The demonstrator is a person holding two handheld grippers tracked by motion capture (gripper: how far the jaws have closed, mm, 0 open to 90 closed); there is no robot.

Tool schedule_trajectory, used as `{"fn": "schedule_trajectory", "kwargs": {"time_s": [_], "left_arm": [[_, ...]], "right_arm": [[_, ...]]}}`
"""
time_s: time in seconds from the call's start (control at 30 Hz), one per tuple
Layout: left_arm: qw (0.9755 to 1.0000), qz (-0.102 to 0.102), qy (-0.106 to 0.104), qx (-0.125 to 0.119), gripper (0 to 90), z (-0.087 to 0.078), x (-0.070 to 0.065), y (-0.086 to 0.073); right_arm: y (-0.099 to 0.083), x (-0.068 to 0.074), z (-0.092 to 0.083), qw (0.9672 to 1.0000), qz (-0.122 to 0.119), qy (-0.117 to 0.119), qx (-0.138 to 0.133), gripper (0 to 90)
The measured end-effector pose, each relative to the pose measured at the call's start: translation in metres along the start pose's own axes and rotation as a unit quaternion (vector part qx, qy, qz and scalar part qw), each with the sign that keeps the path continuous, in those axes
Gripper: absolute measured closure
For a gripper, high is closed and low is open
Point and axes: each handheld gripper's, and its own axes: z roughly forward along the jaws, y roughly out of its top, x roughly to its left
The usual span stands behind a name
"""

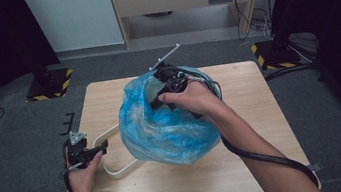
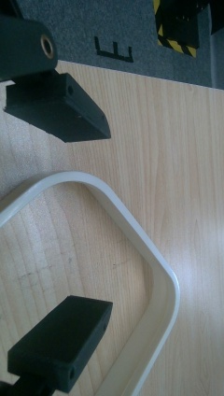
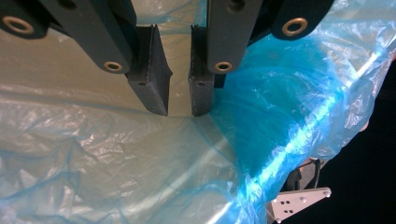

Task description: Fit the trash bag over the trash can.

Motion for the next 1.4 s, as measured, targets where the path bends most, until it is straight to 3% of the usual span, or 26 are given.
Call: {"fn": "schedule_trajectory", "kwargs": {"time_s": [0.83,1.1,1.4], "left_arm": [[1.0000,-0.001,-0.001,0.001,14.1,0.000,0.001,0.000],[1.0000,0.000,-0.001,0.000,14.0,0.000,0.000,0.000],[1.0000,-0.001,-0.001,0.000,14.0,0.000,0.001,0.000]], "right_arm": [[0.002,-0.002,-0.014,0.9999,-0.002,-0.005,-0.010,77.2],[0.004,-0.005,-0.012,0.9997,-0.001,-0.024,-0.006,77.2],[0.002,-0.001,-0.026,0.9996,-0.007,-0.005,-0.025,77.1]]}}
